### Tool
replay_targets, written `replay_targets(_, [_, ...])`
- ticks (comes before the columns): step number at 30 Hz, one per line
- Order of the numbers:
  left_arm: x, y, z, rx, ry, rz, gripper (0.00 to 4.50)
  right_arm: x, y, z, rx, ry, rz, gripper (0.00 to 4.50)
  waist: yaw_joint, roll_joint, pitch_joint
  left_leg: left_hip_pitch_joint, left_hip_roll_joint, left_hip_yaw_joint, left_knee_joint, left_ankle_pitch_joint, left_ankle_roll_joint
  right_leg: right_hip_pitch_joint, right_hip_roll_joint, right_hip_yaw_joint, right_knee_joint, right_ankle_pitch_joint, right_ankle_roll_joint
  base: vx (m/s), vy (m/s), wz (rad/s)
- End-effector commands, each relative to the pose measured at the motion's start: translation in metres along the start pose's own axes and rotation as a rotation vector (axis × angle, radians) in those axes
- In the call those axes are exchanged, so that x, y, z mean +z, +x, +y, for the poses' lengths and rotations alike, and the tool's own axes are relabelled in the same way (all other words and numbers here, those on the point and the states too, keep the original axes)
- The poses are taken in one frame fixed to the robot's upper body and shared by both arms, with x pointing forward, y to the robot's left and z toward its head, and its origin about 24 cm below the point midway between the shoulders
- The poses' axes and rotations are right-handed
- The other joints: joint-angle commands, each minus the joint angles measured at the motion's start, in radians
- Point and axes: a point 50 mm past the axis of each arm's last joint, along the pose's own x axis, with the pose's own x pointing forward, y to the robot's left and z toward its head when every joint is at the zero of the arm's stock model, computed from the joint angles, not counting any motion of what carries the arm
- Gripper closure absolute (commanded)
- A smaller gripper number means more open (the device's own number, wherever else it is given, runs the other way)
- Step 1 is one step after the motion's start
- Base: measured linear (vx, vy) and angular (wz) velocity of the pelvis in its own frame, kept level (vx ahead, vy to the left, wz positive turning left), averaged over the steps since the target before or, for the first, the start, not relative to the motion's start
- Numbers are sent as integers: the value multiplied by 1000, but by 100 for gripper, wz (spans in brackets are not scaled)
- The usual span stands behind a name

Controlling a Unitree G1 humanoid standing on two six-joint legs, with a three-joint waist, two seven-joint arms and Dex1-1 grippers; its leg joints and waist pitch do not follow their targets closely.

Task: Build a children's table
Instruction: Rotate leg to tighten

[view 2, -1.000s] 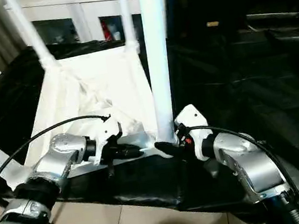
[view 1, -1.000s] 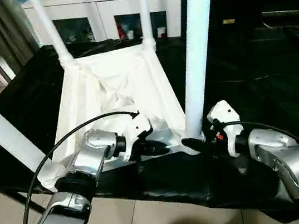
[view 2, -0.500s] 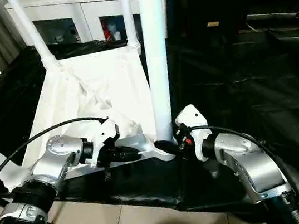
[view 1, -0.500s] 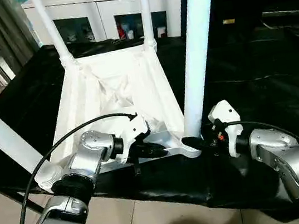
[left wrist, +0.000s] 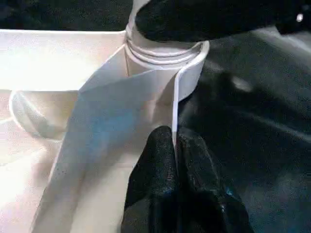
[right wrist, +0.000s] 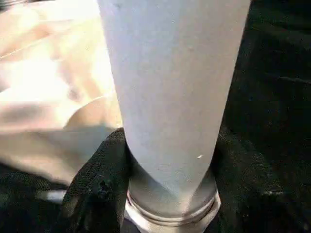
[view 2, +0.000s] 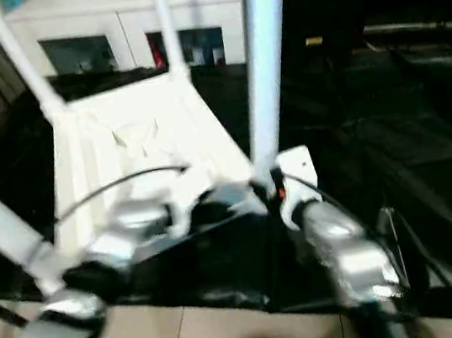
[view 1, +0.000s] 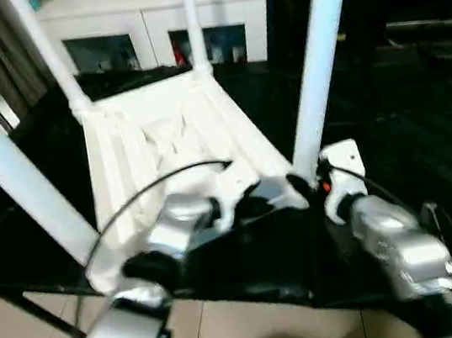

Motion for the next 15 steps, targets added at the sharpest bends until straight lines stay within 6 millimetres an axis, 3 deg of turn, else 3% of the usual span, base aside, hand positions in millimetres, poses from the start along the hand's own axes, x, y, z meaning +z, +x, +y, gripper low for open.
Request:
replay_targets(1, [15,12,-2,82,-27,-58,450,-24,7,19,-11,63,104,241,-4,-14,-42,0,24,-15,-75,-273,19,32,-48,33,-97,-475,-119,0,0,0])
replay_targets(3, [21,18,-6,79,-17,-71,450,-19,12,25,-28,63,84,241,-5,-16,-44,-3,22,-16,-75,-270,22,36,-48,31,-96,-466,-117,0,0,0])
replay_targets(4, [23,20,-7,83,-11,-77,450,-17,15,27,-41,71,73,241,-5,-14,-47,-4,24,-16,-74,-248,31,38,-48,34,-92,-417,-128,0,0,0])
replay_targets(5, [25,22,-8,78,-7,-84,450,-14,17,29,-40,77,62,241,-8,3,-46,-5,24,-15,-74,-250,31,36,-44,34,-93,-373,-139,0,0,0])
replay_targets(7, [26,22,-9,71,-1,-89,450,-12,19,32,-31,78,43,241,-8,-4,-50,-10,22,-17,-73,-236,35,46,-46,32,-82,-323,-158,0,0,0])
replay_targets(9, [26,21,-9,59,-2,-97,450,-10,18,34,-10,85,21,241,-7,-1,-51,-9,24,-15,-71,-221,48,45,-48,33,-81,-297,-171,0,0,0])
replay_targets(10, [24,19,-8,46,-1,-102,450,-6,16,34,17,89,-13,171,-7,-2,-51,-9,24,-14,-70,-217,54,46,-47,33,-81,-292,-176,0,0,0])
replay_targets(13, [20,14,-6,28,5,-99,450,0,13,33,67,41,-47,166,-6,-2,-50,-11,25,-14,-71,-216,70,48,-49,33,-81,-298,-179,0,0,0])
replay_targets(14, [18,12,-5,25,4,-98,450,1,11,31,86,-3,-54,137,-5,-1,-50,-11,26,-14,-71,-216,71,48,-50,33,-80,-301,-180,0,0,0])
replay_targets(15, [18,12,-5,25,4,-98,450,1,11,31,86,-3,-54,137,-5,-1,-50,-11,26,-14,-71,-216,71,48,-50,33,-80,-301,-180,0,0,0])
